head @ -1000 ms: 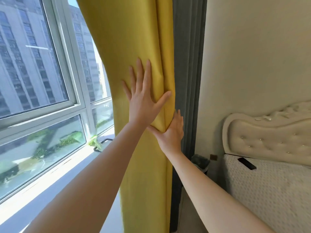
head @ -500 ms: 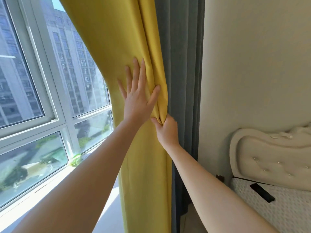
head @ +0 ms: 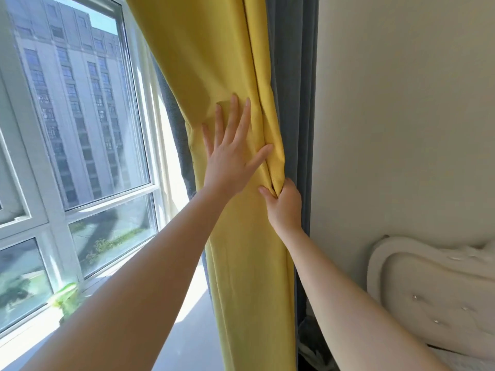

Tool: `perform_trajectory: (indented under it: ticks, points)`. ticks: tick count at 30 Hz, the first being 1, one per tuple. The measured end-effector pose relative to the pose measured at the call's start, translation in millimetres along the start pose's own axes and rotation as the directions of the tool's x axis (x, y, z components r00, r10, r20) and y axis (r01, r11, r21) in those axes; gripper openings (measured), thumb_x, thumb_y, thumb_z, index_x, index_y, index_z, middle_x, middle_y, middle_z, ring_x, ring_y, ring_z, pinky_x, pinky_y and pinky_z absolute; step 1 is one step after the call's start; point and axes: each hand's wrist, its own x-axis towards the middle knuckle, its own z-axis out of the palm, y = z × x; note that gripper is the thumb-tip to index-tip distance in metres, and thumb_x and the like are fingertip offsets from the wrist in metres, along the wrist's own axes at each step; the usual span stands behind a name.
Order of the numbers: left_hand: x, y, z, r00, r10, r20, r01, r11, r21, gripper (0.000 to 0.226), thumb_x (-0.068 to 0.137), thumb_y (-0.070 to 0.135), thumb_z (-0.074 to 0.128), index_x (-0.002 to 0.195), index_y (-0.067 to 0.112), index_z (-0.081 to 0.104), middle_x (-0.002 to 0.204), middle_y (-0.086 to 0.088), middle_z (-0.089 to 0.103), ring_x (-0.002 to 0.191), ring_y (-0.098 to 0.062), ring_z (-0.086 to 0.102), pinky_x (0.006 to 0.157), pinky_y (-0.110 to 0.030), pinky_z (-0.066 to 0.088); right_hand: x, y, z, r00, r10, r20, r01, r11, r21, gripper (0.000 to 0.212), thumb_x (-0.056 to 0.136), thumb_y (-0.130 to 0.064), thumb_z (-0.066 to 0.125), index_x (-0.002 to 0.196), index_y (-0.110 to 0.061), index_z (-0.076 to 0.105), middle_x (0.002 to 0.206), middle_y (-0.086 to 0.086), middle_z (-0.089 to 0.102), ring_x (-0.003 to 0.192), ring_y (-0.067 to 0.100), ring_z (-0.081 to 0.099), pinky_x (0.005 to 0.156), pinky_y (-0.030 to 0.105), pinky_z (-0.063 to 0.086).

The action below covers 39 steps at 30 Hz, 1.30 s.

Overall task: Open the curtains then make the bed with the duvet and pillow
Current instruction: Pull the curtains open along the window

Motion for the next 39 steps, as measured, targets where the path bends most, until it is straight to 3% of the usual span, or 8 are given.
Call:
perform_trajectory:
  ticks: [6,12,14,16,19,23,31,39]
  points:
    - [56,-27,98,0.999,0.016,0.034,-0.015,0.999,-0.04,0.084,0.087,0.076,0.026,0.148,0.04,-0.019,0.161,0.008,-0.017,0.146,-0.02,-0.022,0.116,-0.055,-0.013,95,70,24,0.997,-0.066,-0.025,0.063,0.99,-0.127,0.039,0.086,-0.027,0.069,0.116,-0.003,0.063,0.123,0.007,0.057,0.114,0.026,0.055,0.098,0.044,0.047]
    - [119,-71,198,0.995,0.064,0.077,-0.057,0.995,-0.085,0.082,0.087,0.076,0.028,0.143,0.045,-0.024,0.159,0.013,-0.022,0.145,-0.016,-0.026,0.115,-0.049,-0.018,190,133,66,0.998,0.068,0.01,-0.069,0.997,0.023,0.026,0.088,-0.024,0.068,0.107,-0.008,0.063,0.087,-0.005,0.063,0.091,0.023,0.065,0.084,0.041,0.055]
    - [134,-83,227,0.993,0.075,0.087,-0.069,0.995,-0.074,0.081,0.088,0.075,0.028,0.143,0.045,-0.024,0.158,0.013,-0.024,0.144,-0.015,-0.027,0.114,-0.047,-0.018,216,154,81,0.999,0.046,0.005,-0.046,0.999,-0.01,0.036,0.088,-0.026,0.068,0.118,-0.009,0.061,0.108,0.002,0.066,0.111,0.027,0.061,0.094,0.046,0.051]
    - [147,-94,256,0.991,0.085,0.098,-0.08,0.995,-0.054,0.082,0.088,0.075,0.027,0.143,0.044,-0.025,0.158,0.012,-0.025,0.144,-0.016,-0.027,0.114,-0.047,-0.018,240,177,96,0.998,-0.006,-0.066,-0.005,0.986,-0.164,0.052,0.086,-0.029,0.07,0.132,-0.011,0.054,0.139,0.004,0.053,0.138,0.03,0.038,0.108,0.055,0.036]
    - [170,-106,300,0.986,0.111,0.122,-0.107,0.994,-0.033,0.085,0.088,0.075,0.027,0.145,0.04,-0.024,0.159,0.011,-0.025,0.145,-0.016,-0.027,0.116,-0.049,-0.014,275,209,109,0.98,-0.079,-0.181,0.03,0.966,-0.257,0.049,0.084,-0.028,0.072,0.127,-0.006,0.057,0.151,0.005,0.041,0.146,0.034,0.022,0.111,0.062,0.025]
    - [201,-112,361,0.984,0.112,0.138,-0.11,0.994,-0.022,0.087,0.087,0.076,0.028,0.148,0.037,-0.02,0.159,0.01,-0.025,0.145,-0.016,-0.026,0.117,-0.049,-0.014,333,258,118,0.983,-0.085,-0.163,0.052,0.979,-0.197,0.035,0.088,-0.028,0.067,0.116,-0.007,0.064,0.158,0.001,0.028,0.147,0.031,0.02,0.113,0.058,0.028]
    - [279,-103,496,0.989,0.085,0.118,-0.085,0.996,-0.005,0.086,0.089,0.072,0.028,0.149,0.035,-0.02,0.158,0.011,-0.025,0.144,-0.015,-0.027,0.117,-0.049,-0.013,461,350,116,0.945,-0.311,-0.102,0.222,0.838,-0.498,0.057,0.094,-0.023,0.06,0.146,-0.015,0.04,0.152,0.001,0.041,0.149,0.022,0.013,0.121,0.05,0.012]
    - [313,-98,616,0.931,0.039,0.364,-0.047,0.999,0.013,0.084,0.089,0.074,0.023,0.151,0.032,-0.015,0.159,0.011,-0.022,0.144,-0.017,-0.026,0.118,-0.05,-0.012,533,441,97,0.949,-0.305,0.076,0.276,0.69,-0.669,0.055,0.095,-0.016,0.057,0.147,-0.014,0.039,0.156,0.01,0.03,0.148,0.014,0.004,0.121,0.037,0.0]
